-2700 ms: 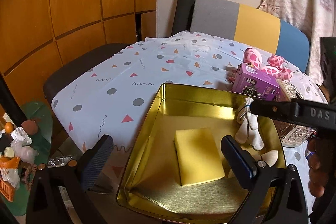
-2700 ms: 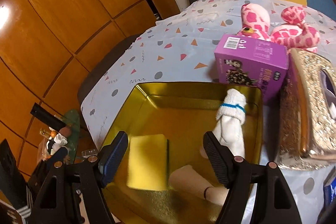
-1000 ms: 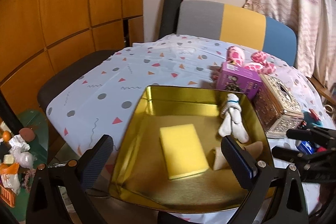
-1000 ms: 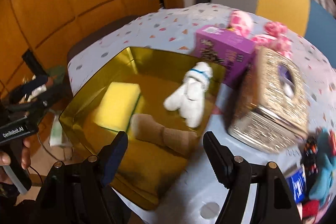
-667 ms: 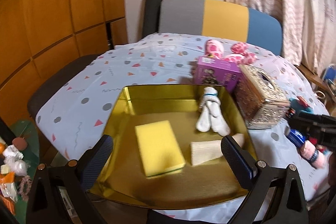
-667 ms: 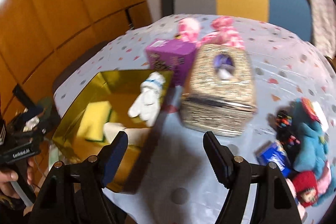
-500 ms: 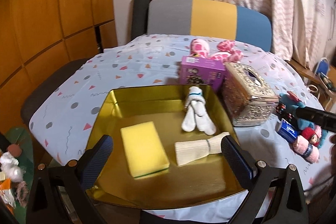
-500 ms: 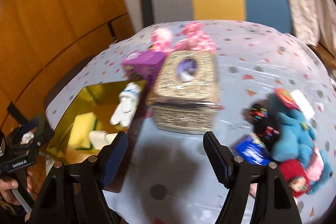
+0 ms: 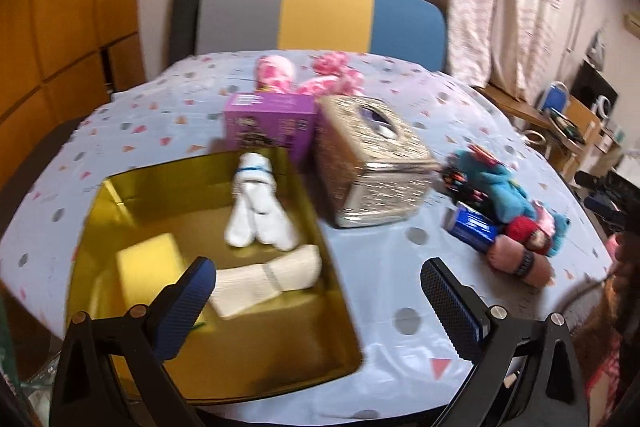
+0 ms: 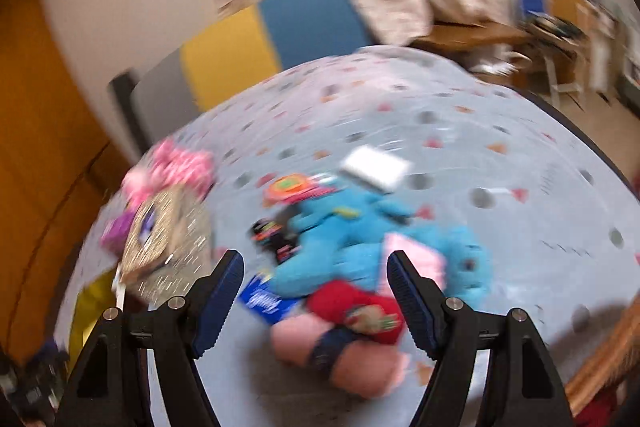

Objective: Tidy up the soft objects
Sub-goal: 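Withdraw both tools from the tray back toward the pile of soft items, then grasp the pink towel roll with the blue band using the left tool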

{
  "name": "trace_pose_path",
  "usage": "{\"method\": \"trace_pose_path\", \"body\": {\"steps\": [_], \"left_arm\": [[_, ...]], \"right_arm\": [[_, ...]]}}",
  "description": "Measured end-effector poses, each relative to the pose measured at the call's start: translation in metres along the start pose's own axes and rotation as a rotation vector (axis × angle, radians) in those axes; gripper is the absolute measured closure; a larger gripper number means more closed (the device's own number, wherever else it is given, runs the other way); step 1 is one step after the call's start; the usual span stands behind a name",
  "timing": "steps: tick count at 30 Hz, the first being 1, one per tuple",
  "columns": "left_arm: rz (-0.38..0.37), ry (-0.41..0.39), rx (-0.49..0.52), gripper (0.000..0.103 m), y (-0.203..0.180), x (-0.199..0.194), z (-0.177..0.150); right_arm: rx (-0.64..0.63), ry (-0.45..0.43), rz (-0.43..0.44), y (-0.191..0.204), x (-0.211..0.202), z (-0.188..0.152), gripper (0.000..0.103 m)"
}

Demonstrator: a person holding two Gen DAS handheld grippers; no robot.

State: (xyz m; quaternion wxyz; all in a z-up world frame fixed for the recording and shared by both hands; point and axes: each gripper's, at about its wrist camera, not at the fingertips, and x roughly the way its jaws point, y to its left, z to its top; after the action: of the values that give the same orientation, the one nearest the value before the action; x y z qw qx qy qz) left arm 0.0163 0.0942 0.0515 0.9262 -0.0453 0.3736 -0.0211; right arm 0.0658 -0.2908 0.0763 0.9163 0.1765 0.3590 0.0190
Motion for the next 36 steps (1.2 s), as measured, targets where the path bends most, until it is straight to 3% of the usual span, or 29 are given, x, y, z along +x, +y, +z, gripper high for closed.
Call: {"method": "trace_pose_path", "body": {"steps": [7, 13, 25, 27, 30, 33, 36], "left_arm": [[-0.12, 0.072, 0.1, 0.002, -0.052, 0.025, 0.005], [-0.214, 0.121, 0.214, 0.005, -0.103, 0.05, 0.006], [-0.321, 0.178, 0.35, 0.006, -0.178, 0.086, 0.0], [-0.369, 0.22, 0.337, 0.008, -0.188, 0.095, 0.0], [-0.442, 0.335, 0.269, 0.027, -0.199, 0.115, -0.002], [-0.48, 0.418, 0.198, 0.036, -0.209, 0.133, -0.005], [-0.511, 0.467, 0.119, 0.035, -0.22, 0.143, -0.007]], "right_arm": [[0.11, -0.006, -0.019, -0.041, 0.001, 0.001, 0.027], [0.185, 0.037, 0.082, -0.056, 0.01, -0.008, 0.027], [0.273, 0.046, 0.131, -0.073, 0.014, -0.011, 0.027], [0.279, 0.047, 0.132, -0.074, 0.014, -0.011, 0.027], [0.286, 0.047, 0.139, -0.075, 0.015, -0.011, 0.027], [0.282, 0.048, 0.149, -0.076, 0.015, -0.011, 0.027], [0.283, 0.052, 0.155, -0.075, 0.015, -0.011, 0.027]]}}
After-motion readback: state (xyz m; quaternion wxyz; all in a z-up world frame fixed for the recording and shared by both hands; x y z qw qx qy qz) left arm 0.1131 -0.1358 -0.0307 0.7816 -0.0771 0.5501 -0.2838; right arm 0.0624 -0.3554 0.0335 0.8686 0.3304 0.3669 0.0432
